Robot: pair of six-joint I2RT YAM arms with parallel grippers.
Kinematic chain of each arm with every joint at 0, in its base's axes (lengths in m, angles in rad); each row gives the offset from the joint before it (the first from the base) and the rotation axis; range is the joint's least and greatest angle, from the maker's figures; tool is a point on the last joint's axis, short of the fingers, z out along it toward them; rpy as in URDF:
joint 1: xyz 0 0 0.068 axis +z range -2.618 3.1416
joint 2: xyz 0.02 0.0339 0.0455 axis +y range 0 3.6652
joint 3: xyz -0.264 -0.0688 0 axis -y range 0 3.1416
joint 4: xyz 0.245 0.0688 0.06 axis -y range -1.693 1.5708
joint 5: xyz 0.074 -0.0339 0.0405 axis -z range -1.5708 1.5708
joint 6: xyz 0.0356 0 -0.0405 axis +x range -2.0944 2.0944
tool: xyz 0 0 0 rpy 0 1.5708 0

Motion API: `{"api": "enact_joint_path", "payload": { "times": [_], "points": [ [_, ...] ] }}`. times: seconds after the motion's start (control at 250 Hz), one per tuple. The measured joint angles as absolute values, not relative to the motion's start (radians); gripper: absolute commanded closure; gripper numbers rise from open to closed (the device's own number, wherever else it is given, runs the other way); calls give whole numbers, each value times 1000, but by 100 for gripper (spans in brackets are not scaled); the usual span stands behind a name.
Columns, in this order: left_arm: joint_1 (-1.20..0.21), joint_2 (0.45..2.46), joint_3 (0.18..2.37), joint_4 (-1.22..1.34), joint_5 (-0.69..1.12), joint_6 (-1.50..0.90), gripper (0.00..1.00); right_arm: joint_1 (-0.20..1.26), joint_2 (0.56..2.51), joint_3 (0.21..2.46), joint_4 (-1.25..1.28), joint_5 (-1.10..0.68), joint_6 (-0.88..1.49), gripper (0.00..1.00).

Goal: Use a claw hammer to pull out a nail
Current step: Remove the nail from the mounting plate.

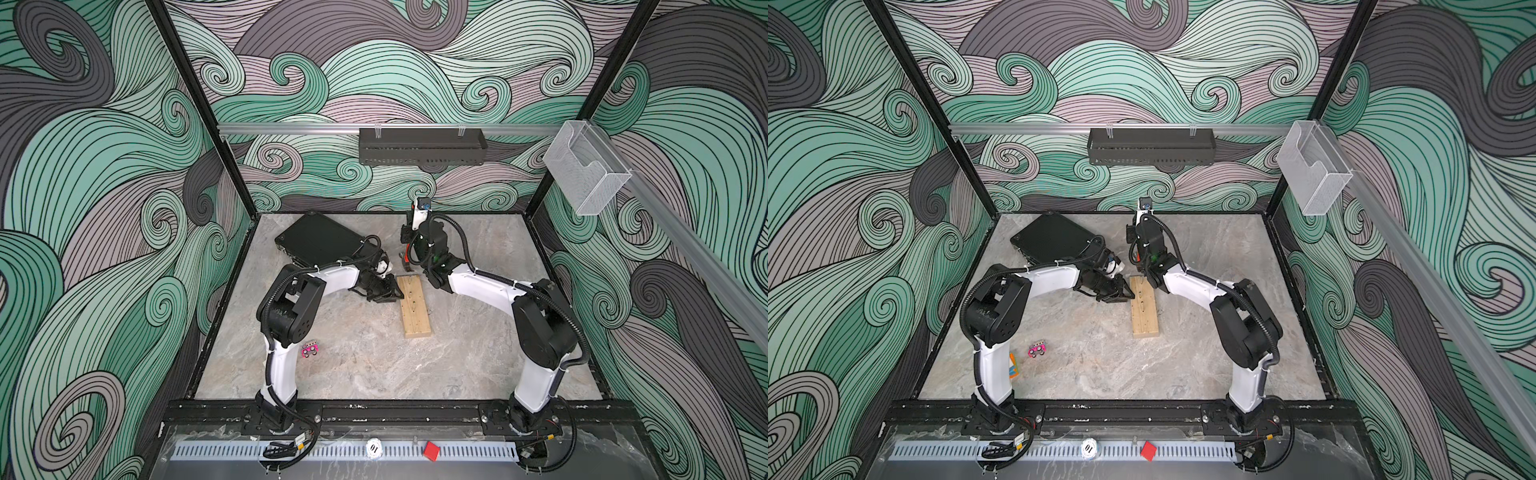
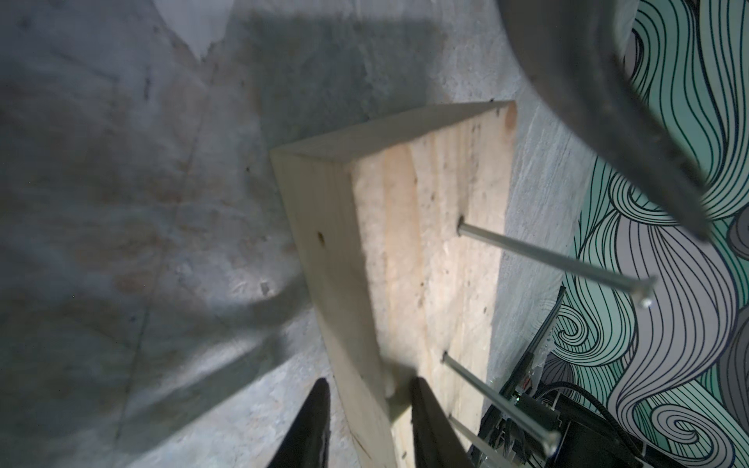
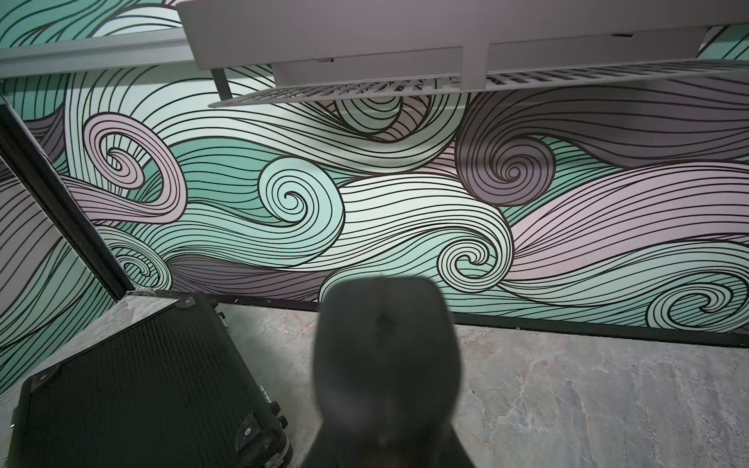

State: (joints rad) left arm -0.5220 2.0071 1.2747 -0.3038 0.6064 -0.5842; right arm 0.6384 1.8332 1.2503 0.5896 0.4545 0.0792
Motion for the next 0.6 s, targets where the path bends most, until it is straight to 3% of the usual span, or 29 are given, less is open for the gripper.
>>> {"api": "enact_joint_path", "payload": {
  "times": [0.599],
  "points": [
    [-522, 2036, 1327, -354, 612, -584, 70, 670, 1833, 1196, 640, 490, 83, 100]
  ]
}}
